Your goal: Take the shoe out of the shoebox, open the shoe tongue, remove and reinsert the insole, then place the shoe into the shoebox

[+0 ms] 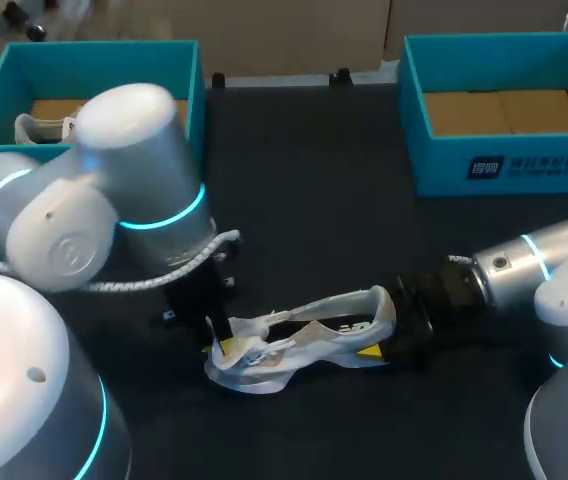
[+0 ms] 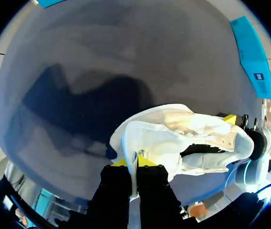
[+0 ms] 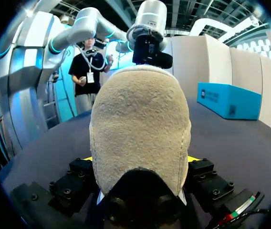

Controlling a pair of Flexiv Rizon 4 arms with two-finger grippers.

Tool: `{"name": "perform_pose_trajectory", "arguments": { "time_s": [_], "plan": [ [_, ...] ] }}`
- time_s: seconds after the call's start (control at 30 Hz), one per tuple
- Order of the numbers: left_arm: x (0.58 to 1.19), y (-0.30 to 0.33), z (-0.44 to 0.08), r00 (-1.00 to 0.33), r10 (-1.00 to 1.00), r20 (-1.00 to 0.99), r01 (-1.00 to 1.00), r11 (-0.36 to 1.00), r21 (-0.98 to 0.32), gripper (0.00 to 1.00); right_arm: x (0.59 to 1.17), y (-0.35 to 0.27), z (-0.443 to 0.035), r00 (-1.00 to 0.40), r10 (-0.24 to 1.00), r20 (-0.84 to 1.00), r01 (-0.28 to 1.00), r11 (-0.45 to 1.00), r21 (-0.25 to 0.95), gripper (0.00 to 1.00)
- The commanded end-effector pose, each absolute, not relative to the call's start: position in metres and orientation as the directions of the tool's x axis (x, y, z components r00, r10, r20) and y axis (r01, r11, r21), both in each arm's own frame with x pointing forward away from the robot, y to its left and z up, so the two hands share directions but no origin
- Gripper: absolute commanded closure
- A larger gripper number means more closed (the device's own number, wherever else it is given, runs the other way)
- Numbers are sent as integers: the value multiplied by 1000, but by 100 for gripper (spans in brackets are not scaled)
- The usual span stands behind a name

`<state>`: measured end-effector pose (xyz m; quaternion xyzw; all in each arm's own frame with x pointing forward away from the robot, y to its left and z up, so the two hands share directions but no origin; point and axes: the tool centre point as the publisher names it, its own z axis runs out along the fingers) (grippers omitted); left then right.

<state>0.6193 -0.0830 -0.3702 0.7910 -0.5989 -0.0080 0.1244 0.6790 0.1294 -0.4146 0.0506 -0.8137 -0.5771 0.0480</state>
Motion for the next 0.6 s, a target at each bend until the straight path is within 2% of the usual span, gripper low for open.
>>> {"name": "perform_pose_trajectory", "arguments": {
  "time_s": [0.03, 0.13, 0.2, 0.27, 0.37, 0.43, 0.6],
  "plan": [
    [620, -72, -383, 309, -897, 317, -944, -248, 217, 73, 678, 129, -415, -991, -136, 19, -28, 332, 943, 100],
    [618, -67, -387, 290, -920, 262, -946, -235, 223, 58, 678, 129, -415, -991, -136, 19, -28, 332, 943, 100],
    [615, -62, -384, 275, -929, 247, -952, -226, 208, 51, 678, 129, -415, -991, -136, 19, -28, 332, 943, 100],
    [611, -57, -376, 257, -935, 244, -957, -211, 200, 34, 678, 129, -415, -991, -136, 19, -28, 332, 943, 100],
    [609, -50, -360, 226, -939, 258, -965, -181, 188, 21, 678, 129, -415, -991, -136, 19, -28, 332, 943, 100],
    [608, -49, -346, 204, -941, 271, -972, -160, 174, 18, 678, 129, -415, -991, -136, 19, -28, 332, 943, 100],
    [611, -53, -315, 144, -945, 294, -985, -108, 136, 25, 678, 129, -415, -991, -136, 19, -28, 332, 943, 100]
  ]
}}
